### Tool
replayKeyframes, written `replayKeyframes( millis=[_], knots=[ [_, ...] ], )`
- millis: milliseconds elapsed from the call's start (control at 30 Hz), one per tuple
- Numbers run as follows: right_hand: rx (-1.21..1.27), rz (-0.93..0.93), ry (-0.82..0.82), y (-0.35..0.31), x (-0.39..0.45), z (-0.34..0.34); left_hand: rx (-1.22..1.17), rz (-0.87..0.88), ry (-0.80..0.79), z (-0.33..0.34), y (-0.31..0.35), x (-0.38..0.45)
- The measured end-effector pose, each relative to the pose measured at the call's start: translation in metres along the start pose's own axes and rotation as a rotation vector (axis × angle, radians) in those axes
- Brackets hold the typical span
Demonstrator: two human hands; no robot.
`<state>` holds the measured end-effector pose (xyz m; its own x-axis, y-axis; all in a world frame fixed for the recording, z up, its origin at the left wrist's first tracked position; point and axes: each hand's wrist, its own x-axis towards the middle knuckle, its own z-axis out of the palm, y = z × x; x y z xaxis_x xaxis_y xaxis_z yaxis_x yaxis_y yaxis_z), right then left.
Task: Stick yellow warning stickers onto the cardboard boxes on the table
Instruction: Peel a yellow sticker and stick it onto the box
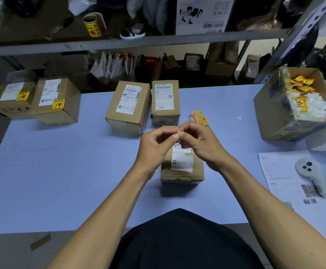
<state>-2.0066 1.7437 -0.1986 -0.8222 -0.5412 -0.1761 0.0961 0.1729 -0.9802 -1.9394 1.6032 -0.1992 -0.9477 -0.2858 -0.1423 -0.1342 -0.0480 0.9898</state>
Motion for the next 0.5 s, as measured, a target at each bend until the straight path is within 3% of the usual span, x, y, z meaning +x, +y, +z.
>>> replayKeyframes(
  millis=[267, 500],
  knots=[
    [-0.102, -0.093, -0.015, 0.0049, 0.0007, -0.0033, 0.168, 0.067, -0.043, -0.0076, 0.0026, 0.005],
    [-0.114, -0.108, 0.058, 0.0043, -0.0024, 0.0004, 0.365, 0.182, 0.02, -0.0034, -0.0013, 0.0034]
  ],
)
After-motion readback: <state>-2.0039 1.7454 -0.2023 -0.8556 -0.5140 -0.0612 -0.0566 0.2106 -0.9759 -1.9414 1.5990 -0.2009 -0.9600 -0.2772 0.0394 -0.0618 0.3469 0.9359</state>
